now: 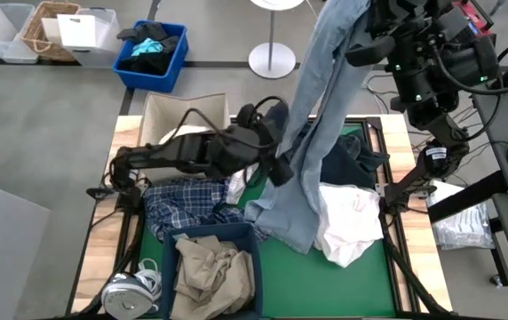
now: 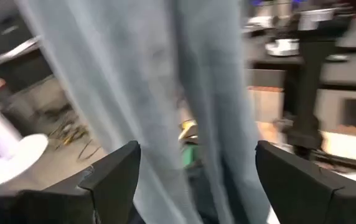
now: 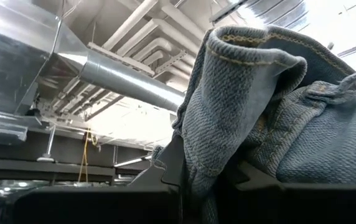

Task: Sort clothes
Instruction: Put the light blue pants into the blue laundry organizer

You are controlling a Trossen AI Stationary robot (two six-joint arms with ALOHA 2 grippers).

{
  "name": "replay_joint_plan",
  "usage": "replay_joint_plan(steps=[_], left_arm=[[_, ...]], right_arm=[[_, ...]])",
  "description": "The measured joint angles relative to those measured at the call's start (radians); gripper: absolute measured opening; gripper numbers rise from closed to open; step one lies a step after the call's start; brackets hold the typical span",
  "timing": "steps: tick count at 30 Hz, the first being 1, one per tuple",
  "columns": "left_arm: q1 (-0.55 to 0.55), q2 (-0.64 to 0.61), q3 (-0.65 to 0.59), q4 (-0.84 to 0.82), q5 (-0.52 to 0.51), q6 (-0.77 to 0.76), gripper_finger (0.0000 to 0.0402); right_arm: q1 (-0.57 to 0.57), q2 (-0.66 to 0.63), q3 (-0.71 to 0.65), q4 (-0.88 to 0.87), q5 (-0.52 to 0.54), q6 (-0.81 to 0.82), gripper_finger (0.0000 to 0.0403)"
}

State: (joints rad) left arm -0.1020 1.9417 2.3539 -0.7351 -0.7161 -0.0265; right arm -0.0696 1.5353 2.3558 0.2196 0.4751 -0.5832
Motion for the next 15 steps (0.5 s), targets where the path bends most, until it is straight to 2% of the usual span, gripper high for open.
replay_joint_plan(steps=[15], left_arm=[[0.026,0.12,0.0,0.21,0.133,0.035,0.0301]], right_arm=[[0.047,-0.003,0.0,0.008,-0.003,0.017,0.0028]])
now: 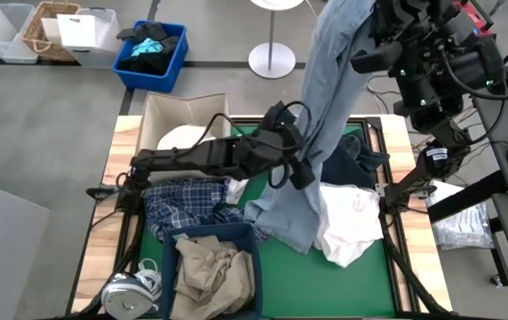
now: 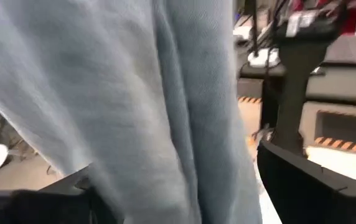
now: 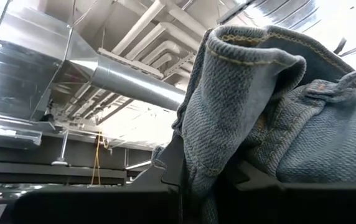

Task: Sort clothes
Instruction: Put the light blue pants into the blue laundry organizer

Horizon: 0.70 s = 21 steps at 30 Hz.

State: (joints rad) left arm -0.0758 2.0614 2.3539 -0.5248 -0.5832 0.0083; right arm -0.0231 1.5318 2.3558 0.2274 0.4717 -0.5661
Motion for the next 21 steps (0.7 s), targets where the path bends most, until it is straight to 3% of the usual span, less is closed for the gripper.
replay_joint_plan(steps=[7,12,15,21], left_arm=[[0.017,0.047,0.0,0.02,0.029,0.063,0.0289],[0.026,0.063,0.0,0.045,0.086,0.061,0.0241],[0.03,0.075,0.0,0.058,0.088,0.071,0.0184],[0.028,0.068,0.0,0.056,0.117,0.097,0.0019]], right_arm=[[0.02,-0.004,0.0,-0.006,0.004,0.0,0.0028],[0.033,-0.006,0.0,-0.005,0.003,-0.002,0.0028],[0.032,-0.006,0.0,-0.012,0.008,-0.003,0.0028],[0.032,-0.007,0.0,-0.01,0.084,-0.062,0.0028]])
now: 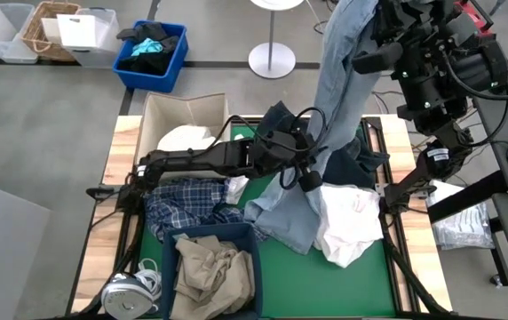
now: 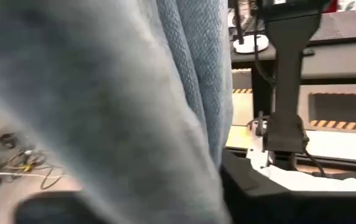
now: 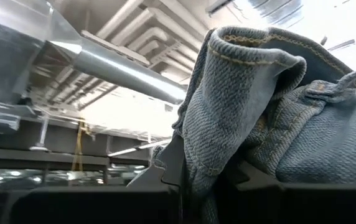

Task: Sort clothes
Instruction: Put the light blue pants into the blue laundry organizer

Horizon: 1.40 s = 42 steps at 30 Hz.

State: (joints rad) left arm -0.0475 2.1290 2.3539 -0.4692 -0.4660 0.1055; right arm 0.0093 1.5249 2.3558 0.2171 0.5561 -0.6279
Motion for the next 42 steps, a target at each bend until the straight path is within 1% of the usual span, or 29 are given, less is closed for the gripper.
replay_joint_plan(steps=[2,4,8,10,13,18,21,24,26,30,33,35,36,38,42], left_arm=[[0.001,-0.01,0.0,-0.001,0.069,0.01,0.0017],[-0.002,-0.025,0.0,0.002,0.163,0.029,0.0013],[-0.006,-0.077,0.0,0.016,0.455,0.068,0.0007],[-0.007,-0.108,0.0,0.04,0.543,0.074,0.0007],[-0.007,-0.159,0.0,0.08,0.565,0.088,0.0006],[-0.006,-0.247,0.0,0.113,0.573,0.149,0.0005],[-0.007,-0.294,0.0,0.144,0.621,0.155,0.0005],[-0.009,-0.332,0.0,0.197,0.684,0.143,0.0004],[-0.012,-0.348,0.0,0.237,0.724,0.13,0.0004],[-0.012,-0.361,0.001,0.333,0.813,0.081,0.0004],[-0.013,-0.365,0.001,0.405,0.869,0.044,0.0004],[-0.013,-0.366,0.001,0.45,0.889,0.019,0.0004],[-0.013,-0.368,0.001,0.469,0.898,0.005,0.0004],[-0.013,-0.369,0.001,0.508,0.909,-0.019,0.0004],[-0.013,-0.375,0.001,0.599,0.987,-0.078,0.0004]], right_arm=[[0.0,0.0,0.0,0.002,0.017,-0.023,0.0028],[0.0,0.0,0.0,0.002,0.04,-0.05,0.0028],[0.0,0.0,0.0,0.001,0.124,-0.113,0.0028],[0.0,0.0,0.0,-0.004,0.176,-0.157,0.0028],[-0.001,-0.001,0.0,-0.055,0.237,-0.194,0.0028],[-0.001,0.002,0.0,-0.186,0.304,-0.193,0.0028],[-0.001,0.003,0.0,-0.274,0.346,-0.168,0.0028],[-0.001,0.002,0.0,-0.393,0.381,-0.079,0.0028],[-0.001,0.002,0.0,-0.496,0.383,0.007,0.0028],[-0.001,0.012,0.0,-0.704,0.374,0.207,0.0029],[-0.001,0.024,-0.001,-0.841,0.368,0.365,0.0043],[-0.001,0.027,-0.001,-0.911,0.363,0.472,0.0062],[-0.001,0.027,-0.001,-0.948,0.343,0.515,0.0074],[-0.001,0.025,-0.001,-0.996,0.284,0.586,0.0101],[-0.001,0.01,0.0,-1.074,0.185,0.694,0.0165]])
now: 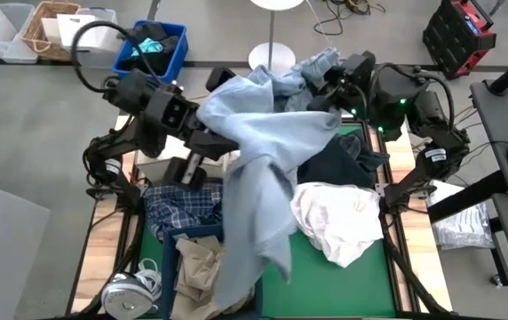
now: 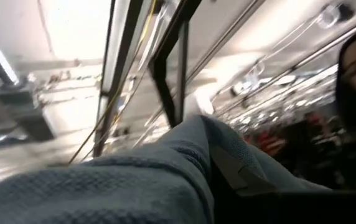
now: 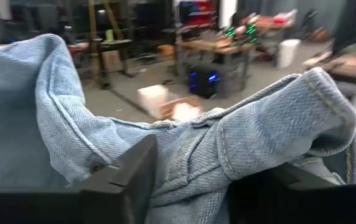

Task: Sort clothes
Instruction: Put the light blue pants into the blue laundry organizer

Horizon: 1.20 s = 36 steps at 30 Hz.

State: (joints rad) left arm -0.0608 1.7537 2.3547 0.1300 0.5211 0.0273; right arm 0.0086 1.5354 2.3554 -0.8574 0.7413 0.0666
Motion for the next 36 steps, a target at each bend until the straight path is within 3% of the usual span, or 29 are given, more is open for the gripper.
replay_joint_plan(steps=[4,11,16,21,23,28,29,33,36], left_arm=[[0.0,-0.002,-0.003,0.083,0.018,-0.073,0.0004],[0.0,-0.004,-0.004,0.14,0.013,-0.13,0.0003],[0.0,-0.004,-0.005,0.171,0.038,-0.179,0.0003],[-0.003,-0.016,-0.005,0.108,0.042,-0.168,0.0003],[-0.003,-0.017,-0.001,0.096,0.041,-0.173,0.0003],[-0.003,-0.017,-0.001,0.074,0.039,-0.175,0.0003],[-0.003,-0.018,-0.001,0.066,0.031,-0.172,0.0003],[-0.003,-0.031,-0.001,-0.025,-0.107,-0.137,0.0003],[-0.003,-0.04,-0.001,-0.073,-0.164,-0.097,0.0003]], right_arm=[[-0.002,-0.024,0.0,-0.064,-0.072,0.108,0.0226],[-0.004,-0.071,0.0,-0.119,-0.077,0.235,0.0293],[-0.009,-0.098,0.0,-0.105,-0.179,0.38,0.0314],[-0.01,-0.113,0.0,0.041,-0.317,0.36,0.033],[-0.009,-0.114,0.0,0.089,-0.28,0.317,0.0336],[-0.027,-0.118,-0.001,0.019,-0.229,0.325,0.0354],[-0.029,-0.121,-0.001,0.027,-0.226,0.33,0.0357],[-0.053,-0.131,0.0,0.048,-0.47,0.378,0.0363],[-0.062,-0.145,0.0,0.013,-0.475,0.394,0.0363]])
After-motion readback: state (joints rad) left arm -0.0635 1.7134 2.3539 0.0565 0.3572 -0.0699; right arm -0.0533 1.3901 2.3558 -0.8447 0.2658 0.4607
